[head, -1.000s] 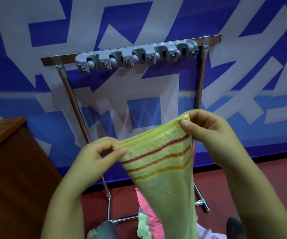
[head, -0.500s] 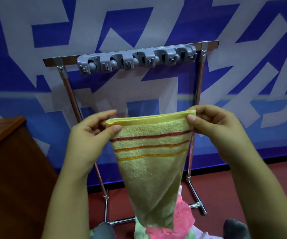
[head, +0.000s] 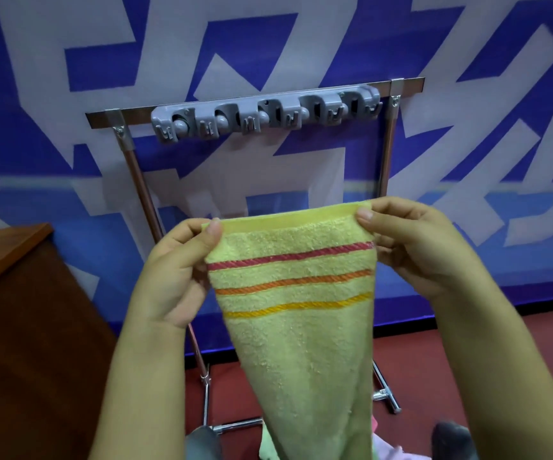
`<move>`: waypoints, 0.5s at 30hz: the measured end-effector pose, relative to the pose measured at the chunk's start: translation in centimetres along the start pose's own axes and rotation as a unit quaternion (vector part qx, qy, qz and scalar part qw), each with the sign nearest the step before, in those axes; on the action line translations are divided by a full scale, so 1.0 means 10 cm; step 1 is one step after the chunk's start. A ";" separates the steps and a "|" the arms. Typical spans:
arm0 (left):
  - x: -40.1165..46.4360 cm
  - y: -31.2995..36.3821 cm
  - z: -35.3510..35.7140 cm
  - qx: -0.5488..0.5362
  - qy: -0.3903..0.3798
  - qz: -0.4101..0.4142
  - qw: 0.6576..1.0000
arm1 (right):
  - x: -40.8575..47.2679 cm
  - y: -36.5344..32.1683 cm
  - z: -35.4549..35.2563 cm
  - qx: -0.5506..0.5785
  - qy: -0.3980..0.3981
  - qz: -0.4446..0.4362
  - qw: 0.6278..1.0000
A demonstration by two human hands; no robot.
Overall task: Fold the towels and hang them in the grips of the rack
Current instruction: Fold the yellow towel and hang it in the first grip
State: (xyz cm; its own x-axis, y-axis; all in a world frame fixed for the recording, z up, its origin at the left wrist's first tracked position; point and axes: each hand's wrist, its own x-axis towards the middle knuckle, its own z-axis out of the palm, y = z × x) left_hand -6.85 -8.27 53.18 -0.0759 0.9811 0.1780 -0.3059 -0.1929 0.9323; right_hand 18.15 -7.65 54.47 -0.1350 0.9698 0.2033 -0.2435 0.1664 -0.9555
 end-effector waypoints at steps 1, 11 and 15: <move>0.00 -0.03 0.03 0.007 0.015 -0.010 1.000 | 0.01 0.04 0.03 -0.002 0.028 0.008 1.000; -0.20 -0.09 0.49 0.069 0.001 0.033 0.997 | -0.11 0.23 0.39 -0.108 0.128 -0.053 0.985; -0.27 -0.09 0.60 0.108 -0.003 0.053 0.993 | -0.18 0.24 0.48 -0.149 0.102 -0.098 0.979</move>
State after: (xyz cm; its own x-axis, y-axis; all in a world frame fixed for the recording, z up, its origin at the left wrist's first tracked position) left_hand -0.69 -10.59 53.72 -0.0901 0.9558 0.2797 -0.0861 -0.2873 0.9540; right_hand 13.18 -9.84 52.83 0.0875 0.9247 0.3705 0.0499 0.3674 -0.9287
